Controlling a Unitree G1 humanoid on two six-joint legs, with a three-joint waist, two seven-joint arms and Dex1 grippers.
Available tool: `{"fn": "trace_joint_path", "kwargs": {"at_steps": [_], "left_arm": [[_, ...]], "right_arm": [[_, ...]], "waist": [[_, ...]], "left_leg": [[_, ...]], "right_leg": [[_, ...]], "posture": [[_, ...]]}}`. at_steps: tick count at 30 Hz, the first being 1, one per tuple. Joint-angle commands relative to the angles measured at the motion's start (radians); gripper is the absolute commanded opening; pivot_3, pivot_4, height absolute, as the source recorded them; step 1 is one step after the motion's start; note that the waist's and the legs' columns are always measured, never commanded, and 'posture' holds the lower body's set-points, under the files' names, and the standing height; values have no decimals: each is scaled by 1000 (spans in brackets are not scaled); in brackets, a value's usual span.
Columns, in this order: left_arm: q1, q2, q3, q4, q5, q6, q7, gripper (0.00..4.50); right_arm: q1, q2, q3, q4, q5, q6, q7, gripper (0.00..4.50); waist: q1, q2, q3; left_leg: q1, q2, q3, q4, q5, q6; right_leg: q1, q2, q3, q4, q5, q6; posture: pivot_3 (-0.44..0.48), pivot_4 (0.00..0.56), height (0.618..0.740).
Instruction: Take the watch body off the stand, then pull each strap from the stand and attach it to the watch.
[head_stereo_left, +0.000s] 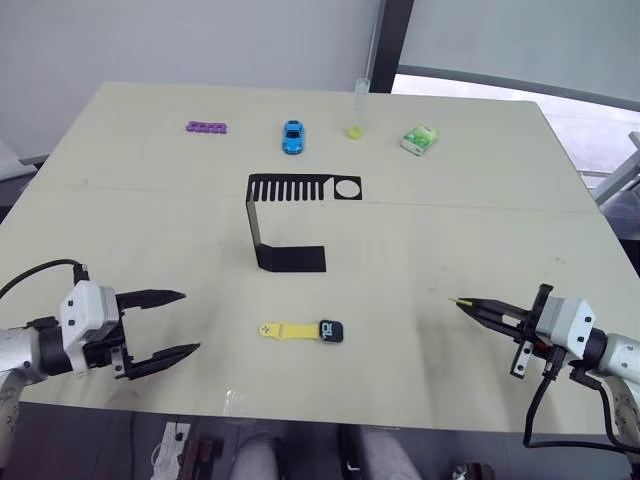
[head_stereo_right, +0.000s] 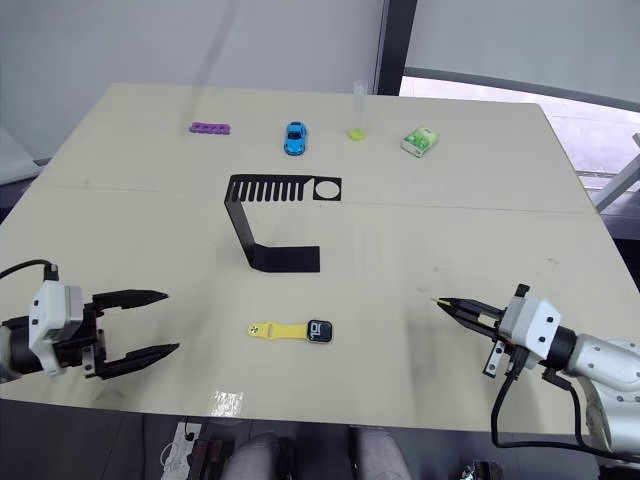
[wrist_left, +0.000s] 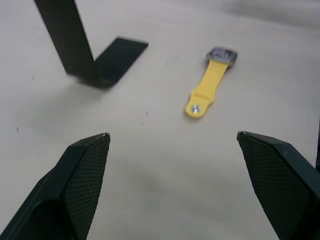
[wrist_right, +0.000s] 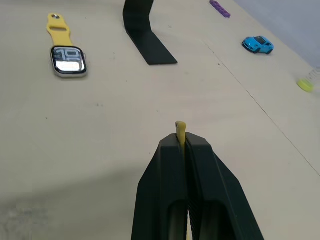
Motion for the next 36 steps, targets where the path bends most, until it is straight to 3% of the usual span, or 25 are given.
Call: {"fn": "trace_joint_path", "kwargs": {"at_steps": [1, 4, 8, 15, 22, 36], "left_arm": [[-23, 18, -52, -80, -6, 40, 24, 4396], [-159, 42, -219, -147, 12, 153, 62, 4396], [-331, -4, -428, -137, 135, 181, 120, 4396], [-479, -103, -715, -66, 296, 258, 149, 4396], [-539, -220, -803, -34, 368, 332, 235, 4396], [-579, -267, -831, 49, 427, 313, 233, 4396]], "right_arm": [[-6, -13, -13, -5, 19, -35, 23, 0], [-54, -10, 34, -56, 32, 16, 10, 0], [-79, -5, 75, -97, 33, 44, 8, 0], [-104, 3, 120, -151, 32, 98, -18, 0], [-90, 1, 124, -182, 30, 119, -28, 0], [-80, 4, 126, -183, 21, 132, -38, 0]], "waist": [[-1, 0, 0], [-3, 0, 0], [1, 0, 0], [2, 0, 0], [13, 0, 0], [26, 0, 0]], "left_leg": [[0, 0, 0, 0, 0, 0], [2, 0, 0, 0, 1, -1], [1, -1, 0, 1, 2, -1], [0, 0, 3, 2, 2, -1], [0, 0, 3, 6, 3, 0], [0, 0, 3, 9, 2, 1]], "right_leg": [[0, 0, 0, 1, 0, 0], [0, 1, 1, 2, 0, 0], [0, 1, 2, 2, 2, 0], [-2, 2, 4, 2, 2, 0], [-1, 2, 4, 4, 2, 1], [-2, 2, 4, 5, 2, 1]], "posture": [[0, 150, 740], [0, 150, 740], [0, 150, 740], [0, 150, 740], [0, 150, 740], [0, 150, 740]]}}
